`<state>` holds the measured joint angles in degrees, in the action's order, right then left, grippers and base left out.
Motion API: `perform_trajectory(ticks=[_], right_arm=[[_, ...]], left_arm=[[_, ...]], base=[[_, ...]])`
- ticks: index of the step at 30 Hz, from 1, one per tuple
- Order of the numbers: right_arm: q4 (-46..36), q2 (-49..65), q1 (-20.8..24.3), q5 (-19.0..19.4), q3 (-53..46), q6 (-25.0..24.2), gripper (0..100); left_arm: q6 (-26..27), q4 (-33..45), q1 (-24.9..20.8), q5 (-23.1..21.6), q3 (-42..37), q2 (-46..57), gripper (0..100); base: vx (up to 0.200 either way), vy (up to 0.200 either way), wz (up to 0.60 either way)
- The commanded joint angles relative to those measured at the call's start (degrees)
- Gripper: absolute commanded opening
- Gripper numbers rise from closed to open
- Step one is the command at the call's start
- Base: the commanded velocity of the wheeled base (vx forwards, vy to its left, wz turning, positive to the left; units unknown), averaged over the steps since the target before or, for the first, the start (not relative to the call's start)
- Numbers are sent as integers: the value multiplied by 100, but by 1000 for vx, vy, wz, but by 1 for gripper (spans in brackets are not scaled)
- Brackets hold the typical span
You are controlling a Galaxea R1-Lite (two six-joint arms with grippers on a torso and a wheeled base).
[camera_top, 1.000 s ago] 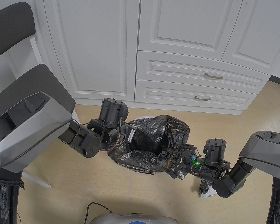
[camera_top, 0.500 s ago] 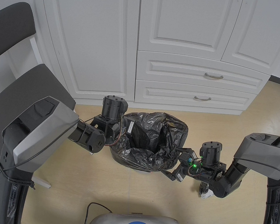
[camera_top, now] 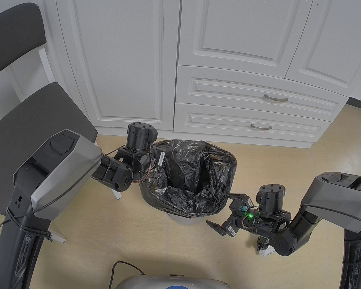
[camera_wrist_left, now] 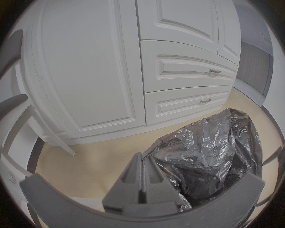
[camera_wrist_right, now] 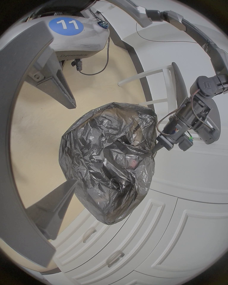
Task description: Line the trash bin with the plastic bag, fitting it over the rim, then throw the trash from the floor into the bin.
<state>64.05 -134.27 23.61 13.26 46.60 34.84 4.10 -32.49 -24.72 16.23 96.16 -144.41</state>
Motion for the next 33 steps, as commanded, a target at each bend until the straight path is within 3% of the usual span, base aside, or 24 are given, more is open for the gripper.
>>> perform_trajectory(ticks=[1,5,21,33], right_arm=[[2,-21,3,1,7,5,100],[2,-3,-6,1,7,-4,100],[20,-3,-23,1,68,-12,100],[20,-12,-23,1,68,-12,100]], left_arm=[[3,-3,3,3,254,-342,0],[-5,14,38,3,817,-615,0],[39,146,222,-14,1168,-333,0],[30,146,213,3,1318,-861,0]], base=[[0,0,0],[0,0,0],[0,0,0],[0,0,0]])
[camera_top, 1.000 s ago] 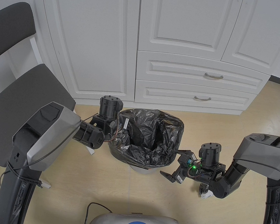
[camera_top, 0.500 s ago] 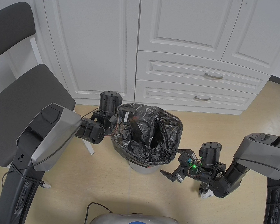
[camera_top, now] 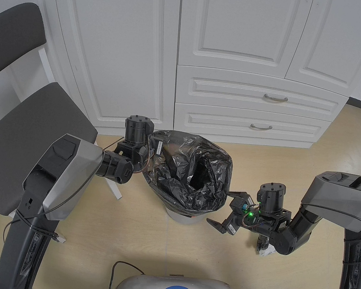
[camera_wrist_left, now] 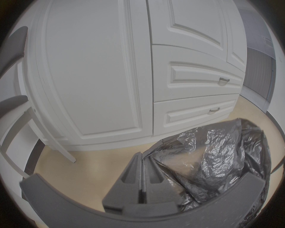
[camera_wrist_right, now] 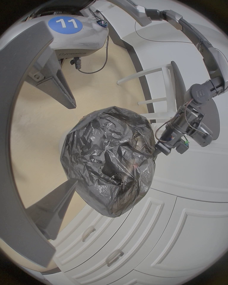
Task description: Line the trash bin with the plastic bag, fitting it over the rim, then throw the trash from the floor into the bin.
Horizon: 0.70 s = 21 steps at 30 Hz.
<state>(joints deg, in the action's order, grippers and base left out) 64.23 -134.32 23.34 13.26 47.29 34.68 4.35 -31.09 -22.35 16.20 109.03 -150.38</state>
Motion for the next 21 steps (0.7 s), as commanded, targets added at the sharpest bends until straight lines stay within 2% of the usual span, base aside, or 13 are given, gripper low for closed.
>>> perform_trajectory(ticks=[1,6,8,9,14,15,16,17,19,20,21], right_arm=[[2,2,3,1,0,3,100],[19,28,-32,18,-9,-5,100],[28,107,-32,36,-18,-14,100],[19,160,-32,45,-44,-23,100],[2,397,-67,62,-106,-93,100],[-25,556,-76,62,-150,-295,100],[-25,556,-76,62,-150,-295,100],[-60,670,-84,62,-123,-541,100],[-69,687,-84,54,-106,-603,100],[-174,714,-155,-8,70,-858,100],[-262,705,-164,-43,193,-972,100]], left_arm=[[4,6,-24,6,30,-299,0],[4,15,-24,6,-22,-307,0],[4,32,-24,6,-268,-96,0],[-5,32,-42,-3,-392,53,100],[-66,32,-121,-3,-1139,668,100],[-75,-47,-165,-3,-1754,1090,100],[-75,-47,-165,-3,-1754,1090,100],[-101,-82,-226,-12,-2422,1521,100],[-128,-91,-235,-21,-2589,1635,100],[-259,-240,-297,-12,-3169,2022,100],[-303,-319,-306,-12,-3424,2145,100]], base=[[0,0,0],[0,0,0],[0,0,0],[0,0,0],[0,0,0],[0,0,0],[0,0,0],[0,0,0],[0,0,0],[0,0,0],[0,0,0]])
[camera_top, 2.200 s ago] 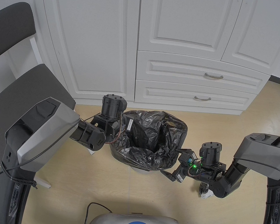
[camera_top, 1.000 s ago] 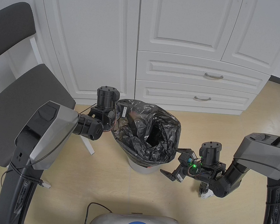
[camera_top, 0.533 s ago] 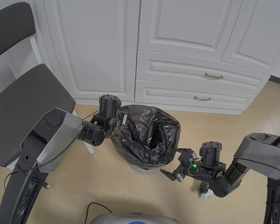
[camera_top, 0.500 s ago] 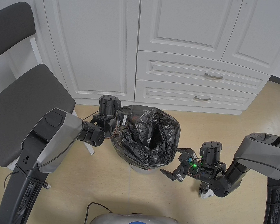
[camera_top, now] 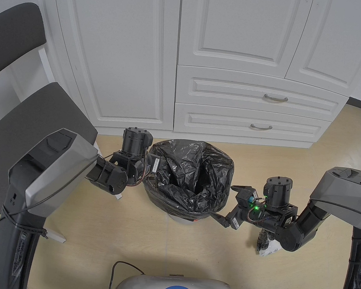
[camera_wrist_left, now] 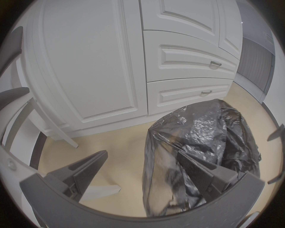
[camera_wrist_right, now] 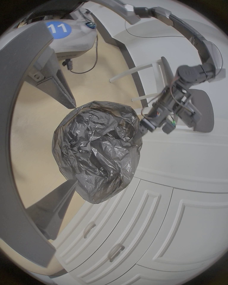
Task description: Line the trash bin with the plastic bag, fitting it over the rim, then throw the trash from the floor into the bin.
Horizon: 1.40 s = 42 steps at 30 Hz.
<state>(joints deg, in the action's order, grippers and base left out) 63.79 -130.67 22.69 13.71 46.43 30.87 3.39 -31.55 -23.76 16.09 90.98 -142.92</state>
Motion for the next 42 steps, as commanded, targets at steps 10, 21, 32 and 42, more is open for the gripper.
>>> perform_trajectory(ticks=[10,21,32,42], right_arm=[[-1475,270,-238,-950,1535,-2190,100],[-1466,235,-361,-1547,1368,-2471,100],[-1299,200,-186,-1732,1087,-2445,100],[-1308,33,-142,-1732,1096,-2419,100]], left_arm=[[-506,-1433,-261,-1,-3446,1733,100],[-1754,-1521,-164,17,-3315,766,100],[-1824,-1407,205,8,-3095,502,100],[-1464,-1503,231,-273,-3772,731,100]], base=[[0,0,0],[0,0,0],[0,0,0],[0,0,0]])
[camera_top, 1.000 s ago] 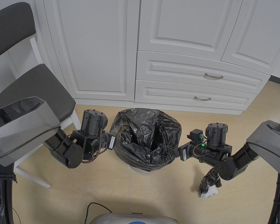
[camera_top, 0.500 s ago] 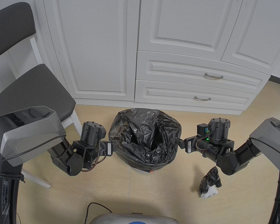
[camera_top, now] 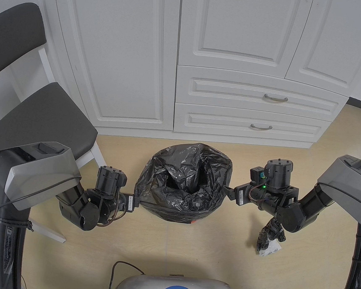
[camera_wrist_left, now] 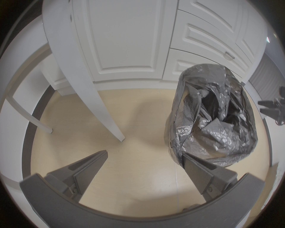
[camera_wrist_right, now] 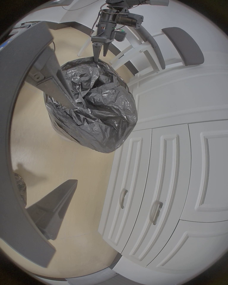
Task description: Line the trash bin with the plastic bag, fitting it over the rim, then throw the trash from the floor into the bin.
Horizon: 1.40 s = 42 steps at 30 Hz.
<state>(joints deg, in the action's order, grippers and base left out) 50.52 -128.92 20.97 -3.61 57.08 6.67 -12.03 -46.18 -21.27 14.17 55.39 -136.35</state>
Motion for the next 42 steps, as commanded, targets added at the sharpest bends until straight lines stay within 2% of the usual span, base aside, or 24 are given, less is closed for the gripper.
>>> perform_trajectory(ticks=[1,11,15,18,19,20,31,42], right_arm=[[11,-151,48,-8,40,1,100],[28,-283,48,-61,207,-25,100],[310,-863,118,-632,884,-104,100],[371,-995,127,-738,1016,-157,100],[362,-1320,162,-1001,1420,-254,100],[345,-1391,136,-1028,1491,-254,100],[-288,-1672,-277,-1028,1921,-236,100],[-297,-1690,-234,-1019,1921,-263,100]], left_arm=[[69,-40,-17,-125,-178,30,100],[43,-225,9,-133,-81,-190,100],[52,-287,18,-186,-248,267,100],[52,-287,9,-230,-275,337,100],[43,-287,9,-362,-310,478,100],[43,-287,9,-371,-301,487,100],[78,-287,9,-371,-266,416,100],[69,-427,0,-371,-222,293,100]], base=[[0,0,0],[0,0,0],[0,0,0],[0,0,0],[0,0,0],[0,0,0],[0,0,0],[0,0,0]])
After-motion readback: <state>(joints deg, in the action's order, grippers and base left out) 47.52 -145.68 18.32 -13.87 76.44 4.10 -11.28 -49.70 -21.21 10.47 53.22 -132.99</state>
